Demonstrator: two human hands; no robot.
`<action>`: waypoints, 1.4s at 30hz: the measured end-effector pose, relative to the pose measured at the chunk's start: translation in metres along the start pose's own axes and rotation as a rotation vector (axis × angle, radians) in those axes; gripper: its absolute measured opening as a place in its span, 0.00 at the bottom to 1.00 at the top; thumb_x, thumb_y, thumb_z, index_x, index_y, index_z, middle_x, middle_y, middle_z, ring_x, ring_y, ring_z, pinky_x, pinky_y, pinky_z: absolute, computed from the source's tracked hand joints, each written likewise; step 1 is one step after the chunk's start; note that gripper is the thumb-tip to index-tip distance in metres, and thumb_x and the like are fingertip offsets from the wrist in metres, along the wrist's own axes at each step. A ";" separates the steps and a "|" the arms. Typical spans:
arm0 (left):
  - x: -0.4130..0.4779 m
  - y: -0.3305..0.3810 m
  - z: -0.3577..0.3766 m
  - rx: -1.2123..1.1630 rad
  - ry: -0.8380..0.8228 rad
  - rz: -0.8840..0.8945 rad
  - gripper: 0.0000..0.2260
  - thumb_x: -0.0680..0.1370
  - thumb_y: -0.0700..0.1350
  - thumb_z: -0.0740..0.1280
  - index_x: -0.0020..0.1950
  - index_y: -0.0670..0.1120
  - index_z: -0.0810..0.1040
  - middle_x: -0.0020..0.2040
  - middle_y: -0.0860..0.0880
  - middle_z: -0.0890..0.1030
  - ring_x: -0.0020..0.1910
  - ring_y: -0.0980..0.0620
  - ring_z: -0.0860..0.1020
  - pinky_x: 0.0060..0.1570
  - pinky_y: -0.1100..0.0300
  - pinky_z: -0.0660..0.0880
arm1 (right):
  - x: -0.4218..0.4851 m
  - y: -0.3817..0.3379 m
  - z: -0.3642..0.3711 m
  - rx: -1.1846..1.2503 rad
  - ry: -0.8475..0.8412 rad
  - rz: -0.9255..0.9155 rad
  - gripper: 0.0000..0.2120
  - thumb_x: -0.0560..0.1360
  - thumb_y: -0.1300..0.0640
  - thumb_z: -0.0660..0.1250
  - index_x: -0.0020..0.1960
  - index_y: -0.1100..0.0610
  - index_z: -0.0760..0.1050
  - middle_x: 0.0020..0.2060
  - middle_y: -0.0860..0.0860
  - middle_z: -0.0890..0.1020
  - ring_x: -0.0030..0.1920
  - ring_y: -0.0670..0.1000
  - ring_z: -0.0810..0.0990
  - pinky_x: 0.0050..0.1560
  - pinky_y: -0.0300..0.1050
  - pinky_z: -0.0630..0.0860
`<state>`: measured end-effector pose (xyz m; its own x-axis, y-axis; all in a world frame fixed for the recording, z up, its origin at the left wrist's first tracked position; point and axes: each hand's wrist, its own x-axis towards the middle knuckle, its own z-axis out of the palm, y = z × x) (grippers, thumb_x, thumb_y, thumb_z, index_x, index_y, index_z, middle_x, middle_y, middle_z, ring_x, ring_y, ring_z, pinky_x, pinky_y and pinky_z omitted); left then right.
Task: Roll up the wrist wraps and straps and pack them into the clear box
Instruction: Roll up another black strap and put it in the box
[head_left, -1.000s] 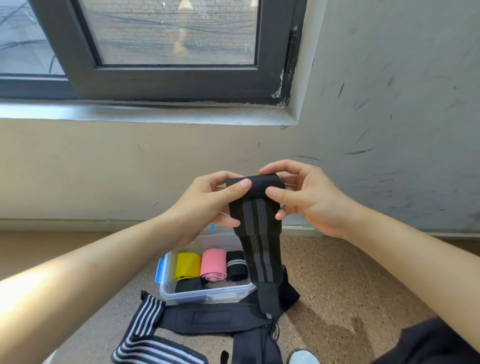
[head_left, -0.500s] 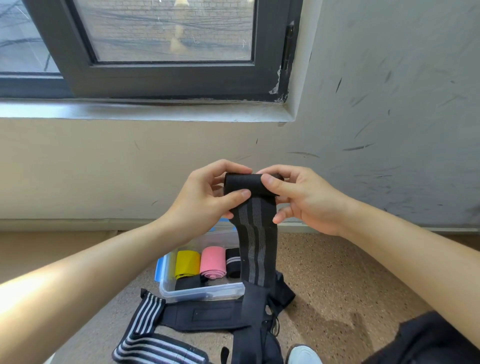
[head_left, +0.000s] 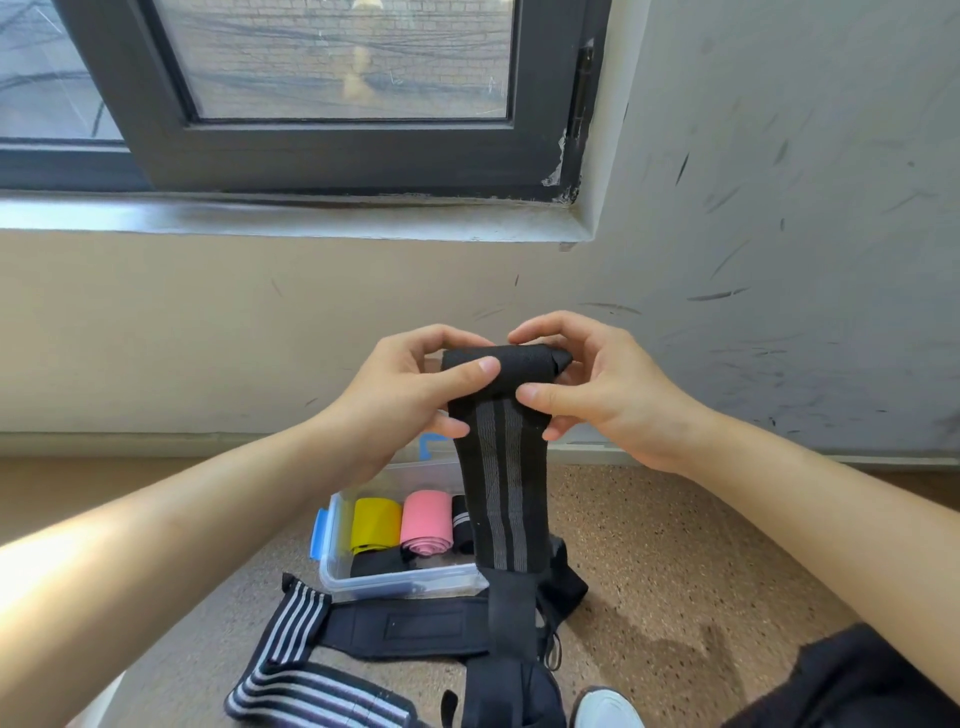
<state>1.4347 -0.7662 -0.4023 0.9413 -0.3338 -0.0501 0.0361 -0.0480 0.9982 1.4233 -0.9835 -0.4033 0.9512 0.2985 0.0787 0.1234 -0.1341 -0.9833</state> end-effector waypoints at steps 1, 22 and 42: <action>0.000 0.001 0.000 0.008 0.007 0.023 0.08 0.79 0.41 0.72 0.57 0.44 0.82 0.47 0.43 0.85 0.42 0.49 0.85 0.31 0.63 0.79 | 0.000 -0.001 -0.001 0.039 -0.011 0.046 0.17 0.76 0.65 0.73 0.63 0.56 0.77 0.51 0.55 0.80 0.47 0.52 0.85 0.36 0.47 0.83; -0.002 -0.005 0.003 -0.005 -0.156 -0.110 0.21 0.76 0.63 0.66 0.63 0.52 0.80 0.53 0.50 0.86 0.49 0.51 0.85 0.36 0.58 0.81 | 0.000 -0.004 -0.005 0.123 -0.038 -0.005 0.13 0.75 0.63 0.71 0.60 0.57 0.78 0.48 0.56 0.83 0.51 0.55 0.85 0.39 0.44 0.83; -0.005 -0.007 0.004 0.171 -0.044 0.200 0.18 0.76 0.36 0.75 0.62 0.51 0.78 0.49 0.51 0.84 0.46 0.54 0.84 0.34 0.58 0.80 | 0.003 -0.001 0.001 0.164 -0.069 0.130 0.19 0.75 0.50 0.69 0.59 0.62 0.79 0.49 0.56 0.81 0.51 0.54 0.85 0.37 0.45 0.83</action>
<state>1.4284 -0.7681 -0.4093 0.9084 -0.3933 0.1420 -0.2096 -0.1345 0.9685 1.4259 -0.9819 -0.4025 0.9339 0.3531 -0.0562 -0.0519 -0.0215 -0.9984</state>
